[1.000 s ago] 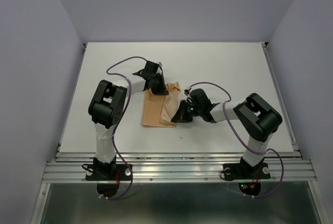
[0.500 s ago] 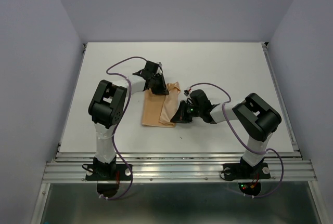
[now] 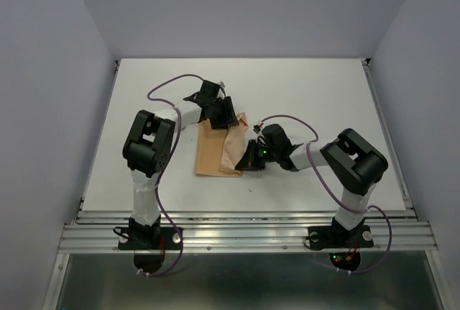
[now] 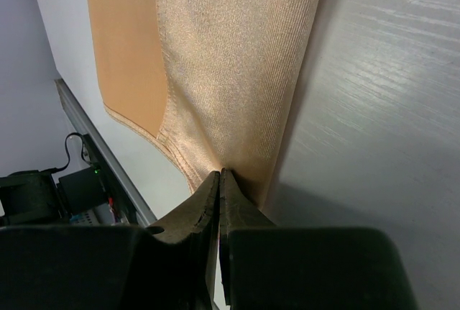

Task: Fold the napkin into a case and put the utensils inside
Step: Smooth out the 2/3-rectangle-folded napkin at the center of the board.

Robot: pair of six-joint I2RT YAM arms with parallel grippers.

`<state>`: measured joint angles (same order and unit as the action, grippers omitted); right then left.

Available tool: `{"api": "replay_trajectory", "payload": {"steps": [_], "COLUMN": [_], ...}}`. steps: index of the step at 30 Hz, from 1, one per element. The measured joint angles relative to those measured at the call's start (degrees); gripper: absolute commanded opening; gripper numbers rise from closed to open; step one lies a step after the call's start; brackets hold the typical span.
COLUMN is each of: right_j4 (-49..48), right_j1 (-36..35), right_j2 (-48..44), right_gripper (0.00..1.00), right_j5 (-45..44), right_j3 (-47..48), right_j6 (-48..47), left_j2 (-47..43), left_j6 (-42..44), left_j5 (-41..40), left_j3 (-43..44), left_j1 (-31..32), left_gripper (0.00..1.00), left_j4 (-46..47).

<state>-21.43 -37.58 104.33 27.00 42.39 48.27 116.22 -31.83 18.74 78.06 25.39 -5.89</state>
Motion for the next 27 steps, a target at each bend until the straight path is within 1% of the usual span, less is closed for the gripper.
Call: {"api": "replay_trajectory", "payload": {"steps": [3,5,10,13,14,16,17,20,21,25,27], "right_j4": [0.3,0.3,0.4,0.6,0.7,0.8,0.9,0.9,0.9,0.9,0.9], "right_j1": [0.0,0.0,0.0,0.0,0.0,0.0,0.0,0.0,0.0,0.0,0.0], "right_j2": [0.1,0.3,0.3,0.4,0.4,0.4,0.4,0.4,0.4,0.4,0.5], "right_gripper": [0.06,0.06,0.06,0.06,0.06,0.06,0.06,0.06,0.06,0.06,0.06], "right_j5": [0.0,0.0,0.1,0.2,0.2,0.1,0.2,0.2,0.2,0.2,0.2], "right_j3": [0.2,0.3,0.5,0.6,0.7,0.7,0.7,0.7,0.7,0.7,0.7], "right_j6": [0.0,0.0,0.0,0.0,0.0,0.0,0.0,0.0,0.0,0.0,0.0], "left_j2": [0.5,0.9,1.9,2.5,2.6,3.1,3.4,3.8,3.8,3.8,3.8], "left_j6": [0.1,0.3,0.5,0.6,0.7,0.9,0.9,0.9,0.9,0.7,0.7], "left_j5": [-0.9,-1.4,-2.4,-3.0,-3.2,-3.6,-3.8,-4.2,-4.3,-4.2,-4.1], "left_j3": [1.4,2.3,4.3,5.3,5.4,5.7,5.8,6.0,6.0,6.0,6.1], "left_j1": [0.0,0.0,0.0,0.0,0.0,0.0,0.0,0.0,0.0,0.0,0.0], "left_gripper": [0.66,0.72,0.72,0.62,0.55,0.47,0.39,0.36,0.37,0.53,0.54], "left_j4": [-1.3,-1.9,-3.2,-3.8,-3.8,-4.0,-4.0,-4.1,-4.2,-4.0,-3.7]}}
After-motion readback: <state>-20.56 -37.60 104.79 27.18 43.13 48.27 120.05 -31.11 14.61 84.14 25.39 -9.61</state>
